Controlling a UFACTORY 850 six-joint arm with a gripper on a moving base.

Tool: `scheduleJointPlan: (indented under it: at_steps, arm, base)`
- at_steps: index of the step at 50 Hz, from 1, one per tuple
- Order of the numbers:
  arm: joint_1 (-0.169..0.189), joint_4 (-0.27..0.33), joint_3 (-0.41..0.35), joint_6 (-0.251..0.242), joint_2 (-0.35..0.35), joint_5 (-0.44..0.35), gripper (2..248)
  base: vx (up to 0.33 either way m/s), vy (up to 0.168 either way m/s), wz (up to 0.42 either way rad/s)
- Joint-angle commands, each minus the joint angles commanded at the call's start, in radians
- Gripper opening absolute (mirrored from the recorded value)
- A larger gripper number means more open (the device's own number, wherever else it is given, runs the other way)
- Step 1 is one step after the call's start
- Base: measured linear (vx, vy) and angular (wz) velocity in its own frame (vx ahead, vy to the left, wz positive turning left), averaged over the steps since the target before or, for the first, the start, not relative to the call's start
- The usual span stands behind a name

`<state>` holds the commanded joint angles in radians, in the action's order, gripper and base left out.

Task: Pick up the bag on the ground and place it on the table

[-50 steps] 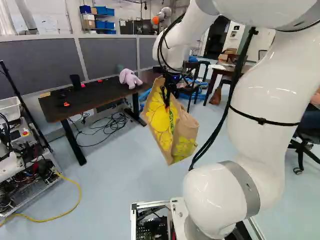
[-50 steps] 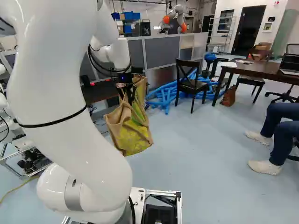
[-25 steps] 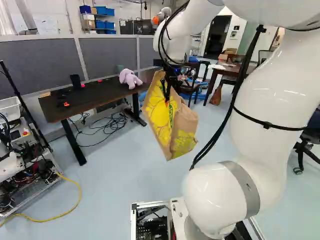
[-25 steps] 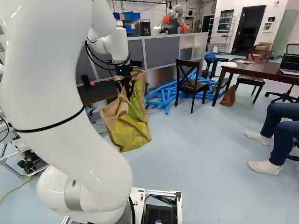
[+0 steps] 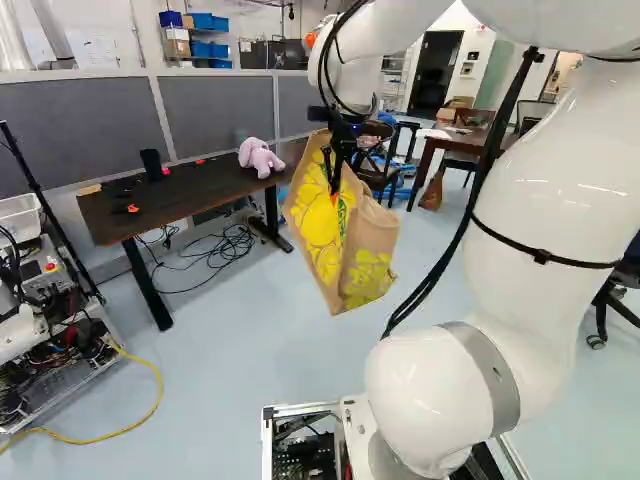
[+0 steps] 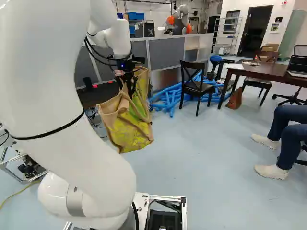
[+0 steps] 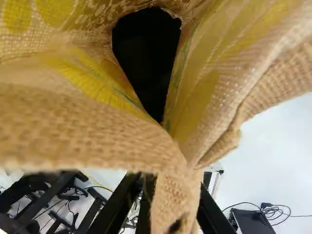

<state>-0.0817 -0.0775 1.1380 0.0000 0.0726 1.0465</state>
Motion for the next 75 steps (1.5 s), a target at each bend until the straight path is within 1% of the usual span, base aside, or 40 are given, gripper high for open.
scheduleJointPlan:
  at_steps: [24,45,75]
  arm:
    - [0.0,0.0,0.001,0.0,0.0,0.002,21]
    - [0.0,0.0,0.001,0.0,0.0,0.002,21]
    - [0.0,0.0,0.001,0.0,0.0,0.002,21]
  base:
    - [0.001,0.0,0.0]
    - [0.066,-0.01,0.001]
    - [0.173,-0.045,0.028]
